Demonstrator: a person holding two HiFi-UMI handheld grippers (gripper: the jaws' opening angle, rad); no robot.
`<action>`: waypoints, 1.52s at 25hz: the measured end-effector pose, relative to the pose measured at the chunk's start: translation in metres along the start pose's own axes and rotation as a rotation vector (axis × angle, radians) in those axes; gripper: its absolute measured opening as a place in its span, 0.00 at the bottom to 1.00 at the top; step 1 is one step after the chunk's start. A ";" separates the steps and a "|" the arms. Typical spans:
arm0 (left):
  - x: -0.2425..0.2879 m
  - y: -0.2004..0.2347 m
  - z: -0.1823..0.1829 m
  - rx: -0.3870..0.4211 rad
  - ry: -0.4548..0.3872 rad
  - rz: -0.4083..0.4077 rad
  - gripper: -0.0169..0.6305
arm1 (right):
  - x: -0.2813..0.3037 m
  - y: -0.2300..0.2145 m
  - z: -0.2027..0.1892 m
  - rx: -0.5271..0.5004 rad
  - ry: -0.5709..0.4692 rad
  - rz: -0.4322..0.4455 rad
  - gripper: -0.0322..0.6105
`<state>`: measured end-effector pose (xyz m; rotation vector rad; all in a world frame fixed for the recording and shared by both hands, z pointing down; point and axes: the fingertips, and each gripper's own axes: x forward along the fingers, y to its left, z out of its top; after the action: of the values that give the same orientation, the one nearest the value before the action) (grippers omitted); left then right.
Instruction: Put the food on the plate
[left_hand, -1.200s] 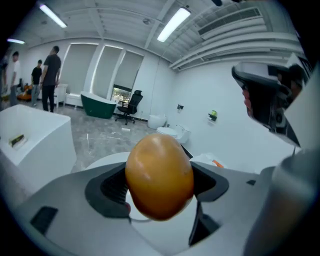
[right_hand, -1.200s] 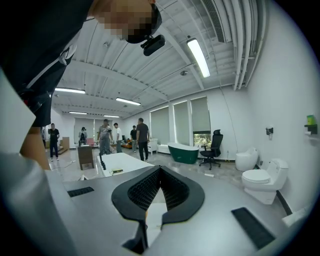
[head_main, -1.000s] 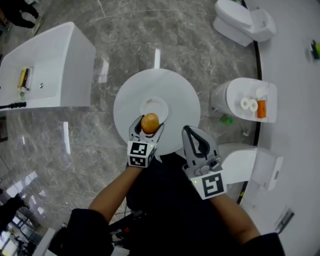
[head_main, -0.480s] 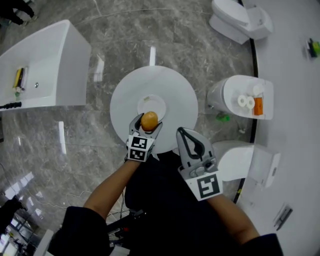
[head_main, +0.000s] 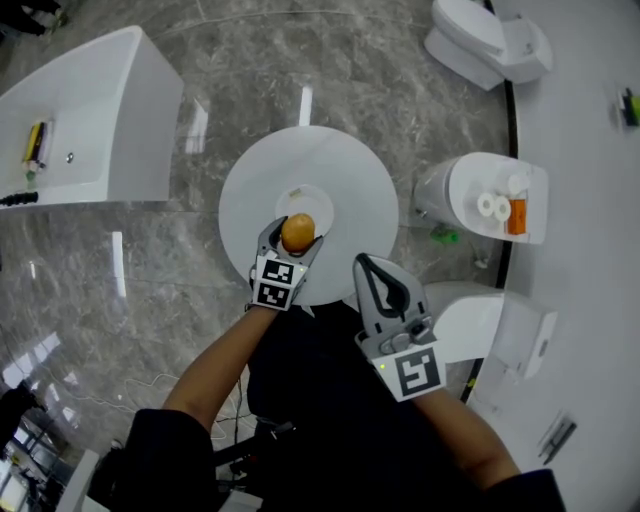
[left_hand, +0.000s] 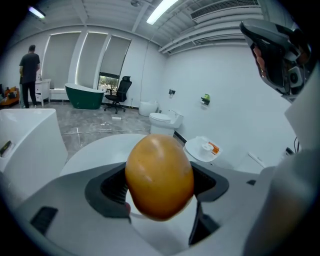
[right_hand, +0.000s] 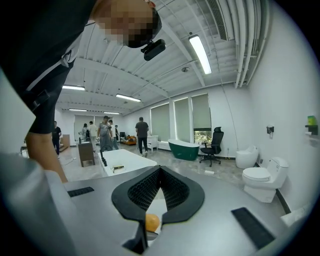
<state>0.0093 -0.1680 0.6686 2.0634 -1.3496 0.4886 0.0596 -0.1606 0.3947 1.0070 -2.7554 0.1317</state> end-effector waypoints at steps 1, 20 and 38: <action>0.002 0.001 -0.001 0.003 0.007 -0.003 0.57 | 0.002 0.000 -0.001 -0.001 0.003 0.003 0.06; 0.047 0.021 -0.027 0.010 0.108 0.033 0.57 | 0.004 -0.013 -0.025 0.002 0.075 -0.003 0.06; 0.066 0.028 -0.049 0.030 0.218 0.067 0.57 | -0.006 -0.017 -0.037 0.022 0.089 -0.005 0.06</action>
<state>0.0121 -0.1883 0.7527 1.9301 -1.2904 0.7448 0.0811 -0.1645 0.4293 0.9883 -2.6766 0.2016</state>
